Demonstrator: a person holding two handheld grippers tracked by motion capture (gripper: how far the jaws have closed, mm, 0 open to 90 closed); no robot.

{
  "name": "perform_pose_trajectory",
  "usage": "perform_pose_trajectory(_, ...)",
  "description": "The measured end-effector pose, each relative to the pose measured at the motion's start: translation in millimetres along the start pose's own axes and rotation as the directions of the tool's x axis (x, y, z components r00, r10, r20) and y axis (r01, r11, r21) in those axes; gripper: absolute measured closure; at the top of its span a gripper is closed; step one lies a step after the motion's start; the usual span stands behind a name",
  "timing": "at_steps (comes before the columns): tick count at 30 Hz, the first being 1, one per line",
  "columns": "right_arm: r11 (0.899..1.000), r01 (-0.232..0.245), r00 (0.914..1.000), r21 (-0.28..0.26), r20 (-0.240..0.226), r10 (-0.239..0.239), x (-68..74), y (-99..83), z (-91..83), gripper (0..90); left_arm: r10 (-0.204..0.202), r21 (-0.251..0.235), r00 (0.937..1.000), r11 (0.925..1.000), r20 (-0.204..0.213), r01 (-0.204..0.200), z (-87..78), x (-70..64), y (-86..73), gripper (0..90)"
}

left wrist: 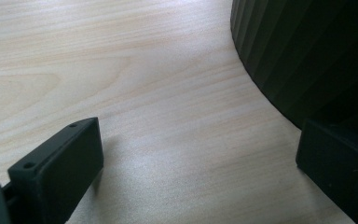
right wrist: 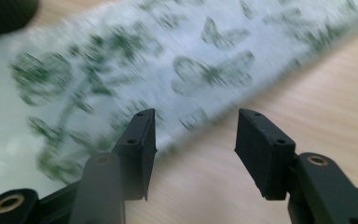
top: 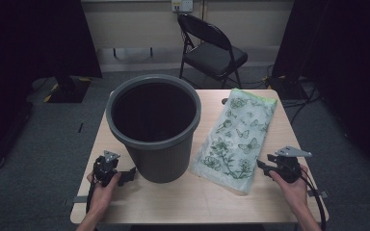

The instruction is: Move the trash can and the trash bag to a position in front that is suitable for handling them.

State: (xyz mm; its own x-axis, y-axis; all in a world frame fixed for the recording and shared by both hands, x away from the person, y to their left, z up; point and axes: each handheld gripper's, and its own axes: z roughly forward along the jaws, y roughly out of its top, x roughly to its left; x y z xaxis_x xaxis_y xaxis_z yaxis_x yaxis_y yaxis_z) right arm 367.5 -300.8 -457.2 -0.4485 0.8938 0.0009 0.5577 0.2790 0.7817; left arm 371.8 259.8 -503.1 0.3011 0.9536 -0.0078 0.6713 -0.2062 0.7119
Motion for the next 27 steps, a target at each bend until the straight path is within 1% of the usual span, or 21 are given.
perform_pose_trajectory(3, 1.000, 0.017, 0.9996, -0.013, -0.024, -0.018, 8.8, 8.9, 2.5, 47.4, 0.002, 0.001, 1.0000, 1.0000, 0.000, -0.002, 0.1, 0.3, 0.1, 0.1)
perform_pose_trajectory(4, 0.999, 0.046, 0.9971, -0.011, -0.059, -0.047, 23.3, 21.2, 12.7, 43.6, 0.004, 0.002, 1.0000, 1.0000, 0.000, -0.004, 0.0, 0.4, 0.2, 0.0)
perform_pose_trajectory(5, 0.998, 0.056, 0.9949, -0.010, -0.083, -0.056, 29.6, 26.6, 19.0, 39.1, 0.003, 0.001, 1.0000, 1.0000, 0.001, -0.003, 0.1, 0.3, 0.2, 0.0)
perform_pose_trajectory(6, 0.998, 0.056, 0.9949, -0.010, -0.083, -0.056, 29.6, 26.6, 19.0, 39.1, 0.003, 0.001, 1.0000, 1.0000, 0.001, -0.003, 0.1, 0.3, 0.2, 0.0)
perform_pose_trajectory(7, 0.998, 0.056, 0.9928, -0.015, -0.105, -0.057, 34.3, 30.2, 24.1, 33.9, 0.003, 0.001, 1.0000, 1.0000, 0.001, -0.003, 0.0, 0.3, 0.2, 0.0)
perform_pose_trajectory(8, 0.998, 0.068, 0.9897, -0.009, -0.126, -0.068, 41.9, 36.2, 33.5, 32.1, 0.003, 0.001, 1.0000, 1.0000, 0.001, -0.003, 0.1, 0.3, 0.2, 0.0)
perform_pose_trajectory(9, 0.996, 0.087, 0.9847, -0.006, -0.151, -0.087, 54.1, 44.9, 47.4, 26.1, 0.005, 0.003, 1.0000, 1.0000, 0.000, -0.005, -0.1, 0.5, 0.2, 0.0)
perform_pose_trajectory(10, 0.996, 0.092, 0.9837, -0.001, -0.155, -0.091, 58.7, 48.1, 51.9, 25.3, 0.003, 0.001, 1.0000, 1.0000, 0.000, -0.003, 0.1, 0.3, 0.2, 0.0)
perform_pose_trajectory(11, 0.996, 0.092, 0.9837, -0.001, -0.155, -0.091, 58.7, 48.1, 51.9, 25.3, 0.004, 0.002, 1.0000, 1.0000, 0.000, -0.004, 0.0, 0.4, 0.2, 0.0)
perform_pose_trajectory(12, 0.995, 0.103, 0.9820, 0.002, -0.160, -0.101, 65.1, 52.4, 57.7, 26.6, 0.003, 0.001, 1.0000, 1.0000, 0.000, -0.003, 0.0, 0.3, 0.2, 0.0)
perform_pose_trajectory(13, 0.992, 0.126, 0.9780, 0.002, -0.168, -0.124, 74.5, 58.2, 65.0, 31.5, 0.003, 0.002, 1.0000, 1.0000, 0.001, -0.003, 0.0, 0.3, 0.2, 0.0)
perform_pose_trajectory(15, 0.988, 0.151, 0.9713, 0.007, -0.187, -0.147, 84.2, 63.7, 72.7, 39.3, 0.005, 0.002, 1.0000, 1.0000, 0.000, -0.005, 0.0, 0.5, 0.2, 0.0)
perform_pose_trajectory(16, 0.986, 0.165, 0.9642, 0.017, -0.213, -0.158, 94.0, 67.3, 81.5, 41.6, 0.005, 0.003, 1.0000, 1.0000, 0.000, -0.005, -0.1, 0.5, 0.2, 0.0)
perform_pose_trajectory(17, 0.986, 0.165, 0.9642, 0.017, -0.213, -0.158, 94.0, 67.3, 81.5, 41.6, 0.002, 0.002, 1.0000, 1.0000, 0.002, -0.002, 0.0, 0.4, 0.2, 0.0)
perform_pose_trajectory(19, 0.982, 0.185, 0.9549, 0.030, -0.242, -0.172, 102.7, 65.8, 90.8, 43.0, -0.003, -0.004, 1.0000, 1.0000, 0.002, 0.003, 0.3, 0.2, 0.1, 0.1)
perform_pose_trajectory(20, 0.980, 0.196, 0.9530, 0.039, -0.243, -0.181, 106.3, 63.0, 94.9, 44.0, -0.002, -0.004, 1.0000, 1.0000, 0.004, 0.002, 0.3, 0.4, 0.0, 0.1)
perform_pose_trajectory(21, 0.978, 0.203, 0.9522, 0.051, -0.243, -0.185, 108.9, 60.0, 98.4, 44.1, 0.004, 0.000, 1.0000, 1.0000, 0.005, -0.004, 0.0, 0.8, 0.1, 0.1)
perform_pose_trajectory(22, 0.976, 0.207, 0.9505, 0.066, -0.250, -0.185, 110.8, 57.2, 101.1, 44.1, -0.001, -0.004, 1.0000, 1.0000, 0.004, 0.001, 0.3, 0.4, 0.0, 0.1)
perform_pose_trajectory(23, 0.971, 0.224, 0.9501, 0.083, -0.241, -0.199, 113.1, 52.8, 103.0, 44.1, 0.005, 0.001, 1.0000, 1.0000, 0.004, -0.005, 0.0, 0.7, 0.1, 0.1)
perform_pose_trajectory(25, 0.970, 0.226, 0.9495, 0.087, -0.242, -0.199, 113.0, 51.2, 102.6, 44.0, 0.005, 0.001, 1.0000, 1.0000, 0.005, -0.005, 0.0, 0.7, 0.1, 0.1)
perform_pose_trajectory(27, 0.970, 0.220, 0.9526, 0.102, -0.237, -0.191, 112.1, 46.8, 100.8, 41.7, 0.005, 0.001, 1.0000, 1.0000, 0.004, -0.005, 0.0, 0.7, 0.1, 0.1)
